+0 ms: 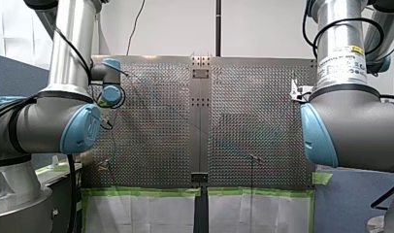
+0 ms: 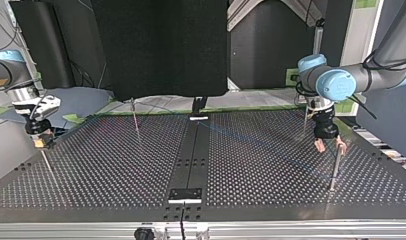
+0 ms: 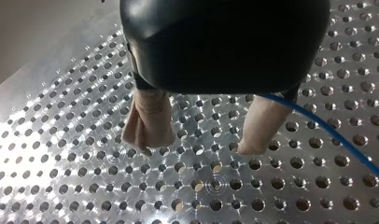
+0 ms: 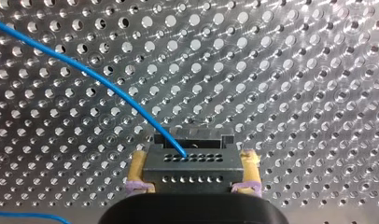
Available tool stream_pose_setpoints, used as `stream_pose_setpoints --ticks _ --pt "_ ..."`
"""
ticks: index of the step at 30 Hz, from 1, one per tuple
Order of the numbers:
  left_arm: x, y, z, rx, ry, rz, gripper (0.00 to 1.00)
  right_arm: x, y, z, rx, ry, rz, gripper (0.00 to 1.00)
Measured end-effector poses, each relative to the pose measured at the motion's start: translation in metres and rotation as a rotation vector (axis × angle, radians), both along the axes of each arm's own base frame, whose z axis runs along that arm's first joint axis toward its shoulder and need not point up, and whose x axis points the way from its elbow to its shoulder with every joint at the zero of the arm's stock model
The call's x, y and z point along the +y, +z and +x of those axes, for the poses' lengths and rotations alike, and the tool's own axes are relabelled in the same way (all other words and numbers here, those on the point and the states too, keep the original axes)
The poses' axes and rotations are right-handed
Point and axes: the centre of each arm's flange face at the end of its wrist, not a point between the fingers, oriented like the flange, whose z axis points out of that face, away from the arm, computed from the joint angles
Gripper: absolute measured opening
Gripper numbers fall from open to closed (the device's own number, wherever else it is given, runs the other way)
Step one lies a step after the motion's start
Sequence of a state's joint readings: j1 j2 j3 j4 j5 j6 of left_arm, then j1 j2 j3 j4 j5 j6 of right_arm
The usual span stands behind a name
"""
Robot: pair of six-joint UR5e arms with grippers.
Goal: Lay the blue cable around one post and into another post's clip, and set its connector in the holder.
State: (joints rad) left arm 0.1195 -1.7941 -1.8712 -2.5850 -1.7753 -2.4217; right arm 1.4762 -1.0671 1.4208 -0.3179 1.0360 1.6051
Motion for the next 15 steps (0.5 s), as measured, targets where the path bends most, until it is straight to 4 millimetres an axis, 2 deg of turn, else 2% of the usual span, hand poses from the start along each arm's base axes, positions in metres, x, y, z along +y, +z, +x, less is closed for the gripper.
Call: stream_pose_setpoints --ticks 15 --pt "0.0002 0.0001 -0.0001 0.001 0.002 0.003 0.98 -0.0054 -0.0078 -0.0025 0.004 0.013 -0.017 0.02"
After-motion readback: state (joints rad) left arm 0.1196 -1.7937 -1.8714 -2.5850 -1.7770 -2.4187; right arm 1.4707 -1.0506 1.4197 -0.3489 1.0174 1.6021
